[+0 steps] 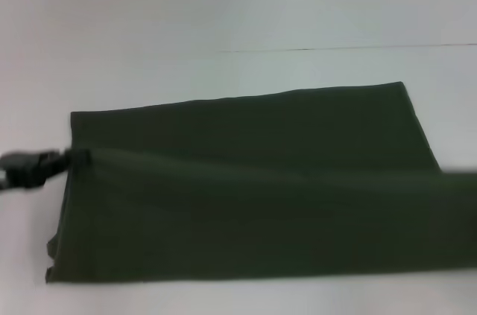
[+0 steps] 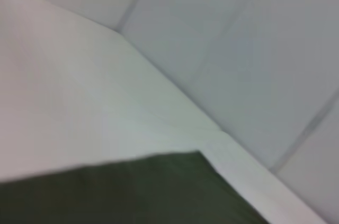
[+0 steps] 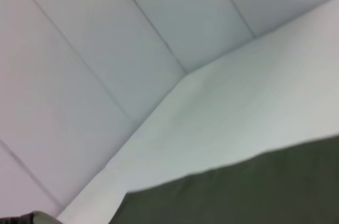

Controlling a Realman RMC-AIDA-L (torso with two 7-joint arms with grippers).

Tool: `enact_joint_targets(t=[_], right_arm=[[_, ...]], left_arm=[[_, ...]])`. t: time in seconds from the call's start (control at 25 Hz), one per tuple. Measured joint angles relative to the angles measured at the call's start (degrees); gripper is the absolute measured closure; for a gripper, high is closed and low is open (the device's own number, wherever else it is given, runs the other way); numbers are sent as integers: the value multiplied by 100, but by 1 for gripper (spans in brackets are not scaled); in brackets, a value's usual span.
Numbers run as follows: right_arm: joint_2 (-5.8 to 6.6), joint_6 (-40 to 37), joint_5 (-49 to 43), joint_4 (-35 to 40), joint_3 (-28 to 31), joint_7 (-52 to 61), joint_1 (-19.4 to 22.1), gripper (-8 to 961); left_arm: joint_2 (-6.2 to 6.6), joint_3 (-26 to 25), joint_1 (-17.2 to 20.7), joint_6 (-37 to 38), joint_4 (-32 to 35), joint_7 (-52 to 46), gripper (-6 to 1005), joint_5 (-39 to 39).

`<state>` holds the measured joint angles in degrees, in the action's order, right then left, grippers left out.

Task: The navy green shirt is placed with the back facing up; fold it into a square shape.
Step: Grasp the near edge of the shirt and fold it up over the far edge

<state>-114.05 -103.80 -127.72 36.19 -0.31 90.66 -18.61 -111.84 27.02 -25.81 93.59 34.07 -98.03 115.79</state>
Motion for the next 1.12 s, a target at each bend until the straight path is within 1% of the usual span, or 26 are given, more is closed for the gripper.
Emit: enact_joint_targets(t=[0.08, 0.2, 0.32, 0.4, 0.56, 0.68, 0.84, 0.96, 1.08, 1.12], right_arm=[[36, 335, 18, -43, -1, 153, -268, 895], [100, 985, 20, -240, -87, 312, -738, 893], [175, 1672, 17, -539, -350, 361, -1164, 892], [186, 2196, 26, -675, -555, 422, -1412, 891], [118, 3211, 30, -907, -896, 447, -1818, 889], [61, 4001, 31, -1120, -1140, 417, -2075, 888], [-34, 4855, 31, -1338, -1451, 393, -2342, 887], [-96, 5266, 31, -1436, -1642, 385, -2499, 885], [-141, 5472, 31, -1489, -1786, 384, -2587, 884], [-154, 5517, 30, -1493, -1812, 384, -2602, 884]], left_arm=[[14, 6, -227, -394, -73, -51, 964, 0], [-15, 11, -501, -909, -100, -116, 964, -1], [-35, 14, -682, -1449, -102, -270, 964, -2], [-56, 14, -784, -1800, -103, -347, 964, -4], [-131, 14, -941, -2358, -103, -371, 964, -42], [-247, 28, -1065, -2870, -103, -372, 964, -36], [-414, 155, -1171, -3589, -111, -358, 964, -15], [-522, 326, -1243, -4109, -161, -330, 965, -13], [-544, 589, -1310, -4411, -300, -325, 965, -11], [-554, 608, -1319, -4462, -314, -324, 965, -10]])
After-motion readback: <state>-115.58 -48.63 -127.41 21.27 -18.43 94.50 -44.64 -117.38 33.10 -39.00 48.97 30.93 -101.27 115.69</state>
